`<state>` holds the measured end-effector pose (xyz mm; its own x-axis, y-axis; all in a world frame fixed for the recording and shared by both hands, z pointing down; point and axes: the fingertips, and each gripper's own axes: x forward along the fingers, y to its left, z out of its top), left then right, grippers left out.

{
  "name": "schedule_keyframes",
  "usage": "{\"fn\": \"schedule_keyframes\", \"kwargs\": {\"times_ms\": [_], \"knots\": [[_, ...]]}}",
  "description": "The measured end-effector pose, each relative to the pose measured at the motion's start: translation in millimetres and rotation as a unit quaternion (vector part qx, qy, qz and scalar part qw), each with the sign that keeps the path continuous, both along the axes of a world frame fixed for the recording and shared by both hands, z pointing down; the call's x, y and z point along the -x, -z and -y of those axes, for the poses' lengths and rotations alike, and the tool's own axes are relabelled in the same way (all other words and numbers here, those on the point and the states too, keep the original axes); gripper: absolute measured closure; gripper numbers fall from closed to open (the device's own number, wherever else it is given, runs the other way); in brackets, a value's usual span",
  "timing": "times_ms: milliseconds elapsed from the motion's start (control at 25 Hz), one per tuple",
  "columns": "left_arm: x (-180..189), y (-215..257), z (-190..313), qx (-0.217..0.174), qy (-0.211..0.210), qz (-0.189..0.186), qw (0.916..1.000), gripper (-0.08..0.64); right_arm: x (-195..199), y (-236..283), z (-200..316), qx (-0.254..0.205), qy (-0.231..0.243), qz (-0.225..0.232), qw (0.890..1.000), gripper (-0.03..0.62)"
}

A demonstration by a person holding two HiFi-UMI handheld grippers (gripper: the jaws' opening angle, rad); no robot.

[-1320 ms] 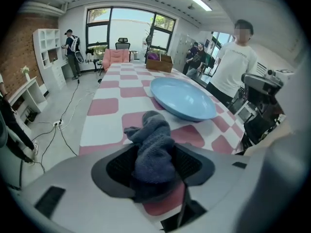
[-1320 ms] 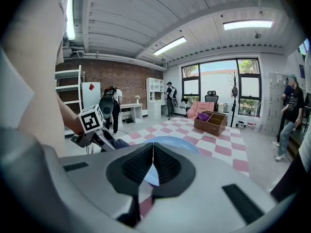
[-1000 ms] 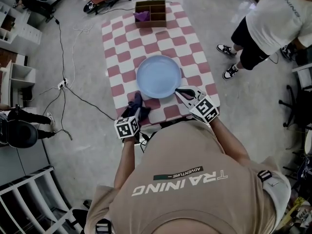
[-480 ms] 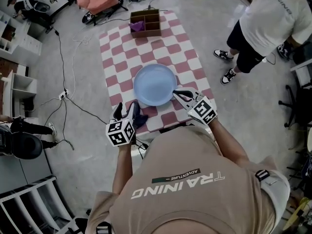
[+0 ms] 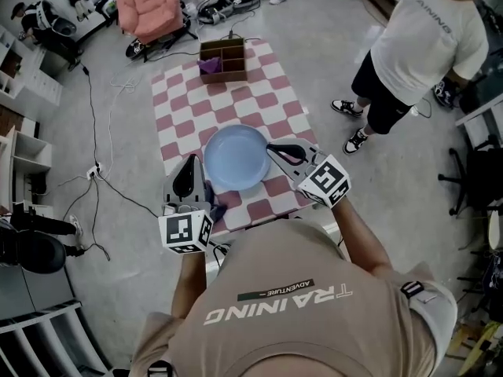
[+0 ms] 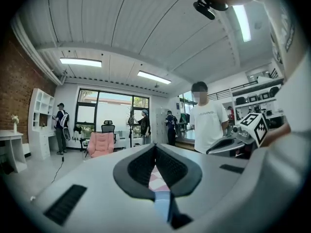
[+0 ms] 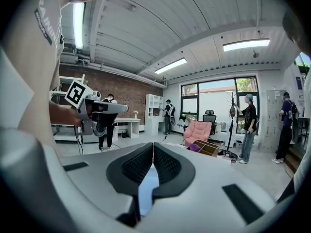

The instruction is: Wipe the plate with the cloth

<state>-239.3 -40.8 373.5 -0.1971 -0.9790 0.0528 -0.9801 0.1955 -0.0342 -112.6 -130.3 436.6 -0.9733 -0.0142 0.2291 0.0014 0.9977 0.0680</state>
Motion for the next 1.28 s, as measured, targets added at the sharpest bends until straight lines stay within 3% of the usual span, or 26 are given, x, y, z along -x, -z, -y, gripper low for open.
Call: {"fn": "schedule_keyframes", "kwargs": {"times_ms": [360, 1280], "knots": [[3.1, -9.8, 15.9, 0.017, -0.004, -0.014, 0.9998, 0.545, -0.7, 30.7, 16.8, 0.045, -0.006, 0.053, 0.998, 0.574], [6.3, -26.8, 16.1, 0.031, 0.011, -0.027, 0.9991, 0.545, 4.7, 25.7, 12.2, 0.041, 0.025, 0.036, 0.998, 0.575]]}}
